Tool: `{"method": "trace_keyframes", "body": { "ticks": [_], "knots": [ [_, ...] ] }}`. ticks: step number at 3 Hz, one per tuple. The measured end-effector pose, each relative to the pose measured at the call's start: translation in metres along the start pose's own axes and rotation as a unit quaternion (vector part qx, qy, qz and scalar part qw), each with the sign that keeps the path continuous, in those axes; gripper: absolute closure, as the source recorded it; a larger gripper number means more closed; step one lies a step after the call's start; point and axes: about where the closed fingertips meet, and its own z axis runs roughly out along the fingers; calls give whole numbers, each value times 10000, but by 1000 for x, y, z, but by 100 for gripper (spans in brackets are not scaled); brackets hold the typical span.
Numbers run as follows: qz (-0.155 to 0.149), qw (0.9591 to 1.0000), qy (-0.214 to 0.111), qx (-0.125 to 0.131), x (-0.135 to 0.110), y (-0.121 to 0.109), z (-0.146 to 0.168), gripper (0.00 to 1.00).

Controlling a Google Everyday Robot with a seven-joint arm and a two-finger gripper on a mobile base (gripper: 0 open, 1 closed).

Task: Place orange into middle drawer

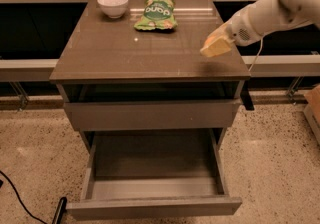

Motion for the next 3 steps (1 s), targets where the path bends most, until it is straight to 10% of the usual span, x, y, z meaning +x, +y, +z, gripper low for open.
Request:
{"method": "trace_keyframes", "body": {
  "ticks": [1, 2, 3],
  "knots": [
    [-659, 9967, -423, 227, -23, 12, -71, 100],
    [-764, 9918, -945, 401, -23, 44, -114, 100],
    [-477, 9951, -819, 281, 20, 63, -109, 100]
  ]
}}
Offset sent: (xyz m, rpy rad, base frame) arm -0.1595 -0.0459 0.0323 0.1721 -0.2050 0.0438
